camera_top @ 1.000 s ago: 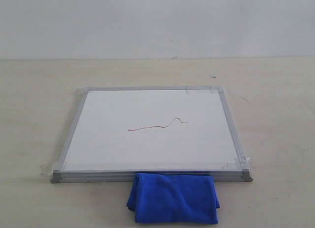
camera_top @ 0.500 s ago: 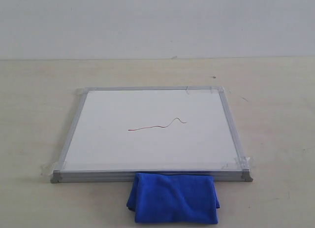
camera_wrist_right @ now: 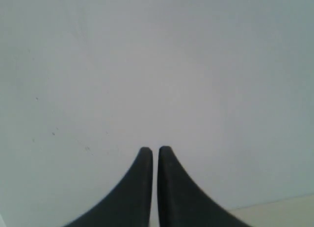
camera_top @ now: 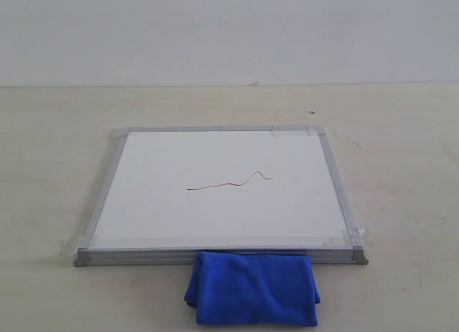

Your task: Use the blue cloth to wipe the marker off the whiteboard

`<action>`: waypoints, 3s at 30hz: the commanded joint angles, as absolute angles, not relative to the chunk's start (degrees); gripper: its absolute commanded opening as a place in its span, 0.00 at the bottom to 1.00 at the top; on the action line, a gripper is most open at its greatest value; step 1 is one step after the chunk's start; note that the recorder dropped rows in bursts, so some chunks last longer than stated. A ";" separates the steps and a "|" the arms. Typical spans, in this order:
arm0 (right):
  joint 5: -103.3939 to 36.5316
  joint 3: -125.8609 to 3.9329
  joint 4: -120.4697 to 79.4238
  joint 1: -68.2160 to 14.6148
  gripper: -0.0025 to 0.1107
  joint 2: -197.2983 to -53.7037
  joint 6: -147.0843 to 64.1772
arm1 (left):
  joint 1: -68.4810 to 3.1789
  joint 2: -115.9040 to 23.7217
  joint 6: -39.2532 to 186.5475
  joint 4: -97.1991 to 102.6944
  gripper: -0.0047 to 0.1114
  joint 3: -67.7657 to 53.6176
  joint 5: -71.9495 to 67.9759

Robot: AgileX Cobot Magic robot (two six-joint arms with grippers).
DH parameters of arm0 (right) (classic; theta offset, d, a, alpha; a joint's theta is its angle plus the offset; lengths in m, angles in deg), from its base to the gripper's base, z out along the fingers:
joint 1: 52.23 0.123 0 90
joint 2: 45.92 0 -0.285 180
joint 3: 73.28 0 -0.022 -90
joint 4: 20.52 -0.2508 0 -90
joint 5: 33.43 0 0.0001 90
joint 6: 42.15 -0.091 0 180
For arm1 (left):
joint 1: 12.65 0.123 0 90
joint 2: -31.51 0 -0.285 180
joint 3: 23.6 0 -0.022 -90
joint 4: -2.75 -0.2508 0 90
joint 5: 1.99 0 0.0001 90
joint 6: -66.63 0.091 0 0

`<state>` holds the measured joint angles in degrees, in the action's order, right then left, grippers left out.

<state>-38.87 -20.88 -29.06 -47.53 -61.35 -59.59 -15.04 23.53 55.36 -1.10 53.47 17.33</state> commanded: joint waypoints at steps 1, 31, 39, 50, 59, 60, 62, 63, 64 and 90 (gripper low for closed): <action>-50.00 -30.54 -29.45 -47.62 0.02 -73.91 -42.47 | -14.96 23.72 54.83 -0.93 0.08 53.62 16.92; -65.67 -40.75 -60.27 -20.70 0.61 -142.11 40.89 | -14.96 23.72 54.83 -0.93 0.08 53.62 16.92; -63.19 -40.75 -60.27 -20.70 0.61 -146.76 41.94 | -14.96 23.72 54.83 -0.93 0.08 53.62 16.92; -62.81 -40.75 -60.27 -20.70 0.61 -147.05 42.33 | -14.96 23.72 54.83 -0.93 0.08 53.62 16.92; -62.31 -40.75 -60.27 -20.70 0.61 -147.05 42.33 | -14.96 23.72 54.83 -0.93 0.08 53.62 16.92; -62.16 -40.75 -60.27 -20.70 0.61 -147.05 42.33 | -14.96 23.72 54.83 -0.93 0.08 53.62 16.92; -61.90 -40.75 -60.27 -20.70 0.61 -147.05 42.33 | -14.96 23.72 54.83 -0.93 0.08 53.62 16.92; -61.89 -40.75 -60.27 -20.70 0.61 -147.50 42.33 | -14.96 23.72 54.83 -0.93 0.08 53.62 16.92; -61.89 -40.75 -60.27 -20.70 0.61 -147.84 42.33 | -14.96 23.72 54.83 -0.93 0.08 53.62 16.92; -54.53 -40.75 -60.40 -20.70 0.60 -159.14 40.23 | -14.96 23.72 54.83 -0.93 0.08 53.62 16.92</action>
